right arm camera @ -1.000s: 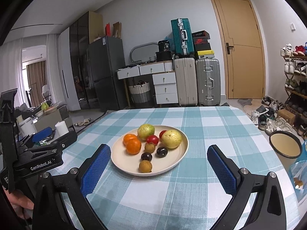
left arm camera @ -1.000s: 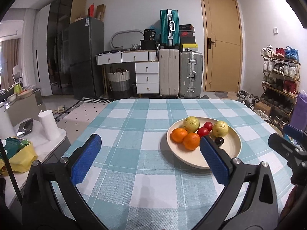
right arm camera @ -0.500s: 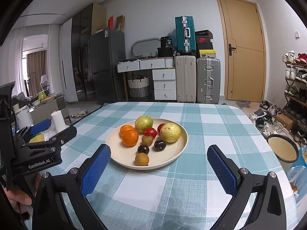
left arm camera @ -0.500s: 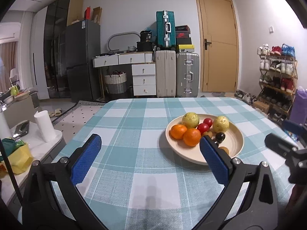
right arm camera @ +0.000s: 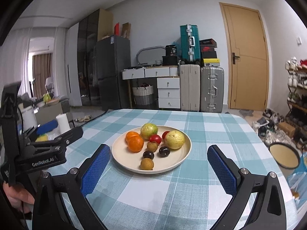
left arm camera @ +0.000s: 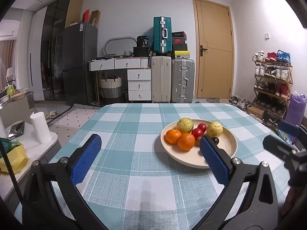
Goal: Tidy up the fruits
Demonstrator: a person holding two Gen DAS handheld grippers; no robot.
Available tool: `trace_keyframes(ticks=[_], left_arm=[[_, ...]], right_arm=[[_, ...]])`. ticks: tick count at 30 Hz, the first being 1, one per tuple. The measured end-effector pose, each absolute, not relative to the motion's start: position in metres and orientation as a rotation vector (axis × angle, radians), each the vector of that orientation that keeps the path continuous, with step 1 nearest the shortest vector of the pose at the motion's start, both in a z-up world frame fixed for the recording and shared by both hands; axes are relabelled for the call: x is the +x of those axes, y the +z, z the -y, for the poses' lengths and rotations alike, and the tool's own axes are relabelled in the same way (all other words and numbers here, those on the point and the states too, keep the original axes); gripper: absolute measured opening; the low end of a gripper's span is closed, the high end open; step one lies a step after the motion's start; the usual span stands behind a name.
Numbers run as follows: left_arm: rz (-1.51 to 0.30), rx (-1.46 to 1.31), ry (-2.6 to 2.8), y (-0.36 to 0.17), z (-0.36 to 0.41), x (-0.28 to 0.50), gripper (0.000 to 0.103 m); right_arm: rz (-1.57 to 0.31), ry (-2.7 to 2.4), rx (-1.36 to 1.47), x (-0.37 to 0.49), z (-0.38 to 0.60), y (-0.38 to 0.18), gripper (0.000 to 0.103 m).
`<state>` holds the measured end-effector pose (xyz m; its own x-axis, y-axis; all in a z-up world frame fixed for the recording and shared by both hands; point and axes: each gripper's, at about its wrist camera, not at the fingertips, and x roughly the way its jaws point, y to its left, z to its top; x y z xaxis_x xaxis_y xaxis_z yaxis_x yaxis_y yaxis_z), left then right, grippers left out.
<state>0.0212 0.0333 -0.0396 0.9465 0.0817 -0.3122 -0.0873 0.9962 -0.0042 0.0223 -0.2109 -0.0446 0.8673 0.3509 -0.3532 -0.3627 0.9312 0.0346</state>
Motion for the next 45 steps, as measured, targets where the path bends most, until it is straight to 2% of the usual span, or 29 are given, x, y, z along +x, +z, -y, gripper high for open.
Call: trace_keyframes(ticks=[45], left_arm=[[-0.314, -0.023, 0.096, -0.0424, -0.0336, 0.0257, 0.102]], right_arm=[[-0.365, 0.374, -0.033, 0.0213, 0.2105, -0.0446, 0.103]])
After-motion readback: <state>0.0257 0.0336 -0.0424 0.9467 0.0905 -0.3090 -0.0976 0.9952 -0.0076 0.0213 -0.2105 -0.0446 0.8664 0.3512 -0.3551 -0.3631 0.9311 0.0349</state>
